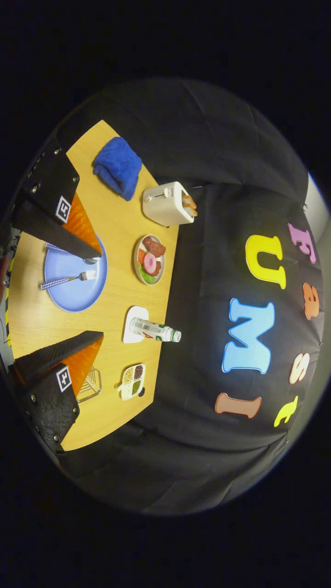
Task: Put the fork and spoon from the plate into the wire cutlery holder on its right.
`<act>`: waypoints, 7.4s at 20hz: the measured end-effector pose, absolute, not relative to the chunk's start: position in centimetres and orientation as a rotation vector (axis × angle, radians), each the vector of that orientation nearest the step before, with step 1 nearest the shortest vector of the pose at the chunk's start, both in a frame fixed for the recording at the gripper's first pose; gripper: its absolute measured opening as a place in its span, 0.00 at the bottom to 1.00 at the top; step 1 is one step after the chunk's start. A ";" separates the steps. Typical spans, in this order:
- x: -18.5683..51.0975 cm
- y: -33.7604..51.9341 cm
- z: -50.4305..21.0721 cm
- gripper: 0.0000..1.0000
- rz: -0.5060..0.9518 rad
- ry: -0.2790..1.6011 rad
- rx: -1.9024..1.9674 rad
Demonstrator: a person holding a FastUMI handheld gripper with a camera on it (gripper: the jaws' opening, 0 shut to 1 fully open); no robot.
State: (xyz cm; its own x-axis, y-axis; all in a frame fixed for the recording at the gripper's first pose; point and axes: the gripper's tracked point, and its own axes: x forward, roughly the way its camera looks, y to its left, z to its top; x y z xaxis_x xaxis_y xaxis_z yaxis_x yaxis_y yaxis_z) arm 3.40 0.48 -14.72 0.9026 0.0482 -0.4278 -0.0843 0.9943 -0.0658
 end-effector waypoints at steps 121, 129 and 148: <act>-0.2 -0.9 -20.5 0.29 0.363 1.371 -0.244; 1.0 5.2 -23.5 0.29 0.395 1.391 -0.118; 3.9 8.5 -30.9 0.29 0.313 1.443 -0.063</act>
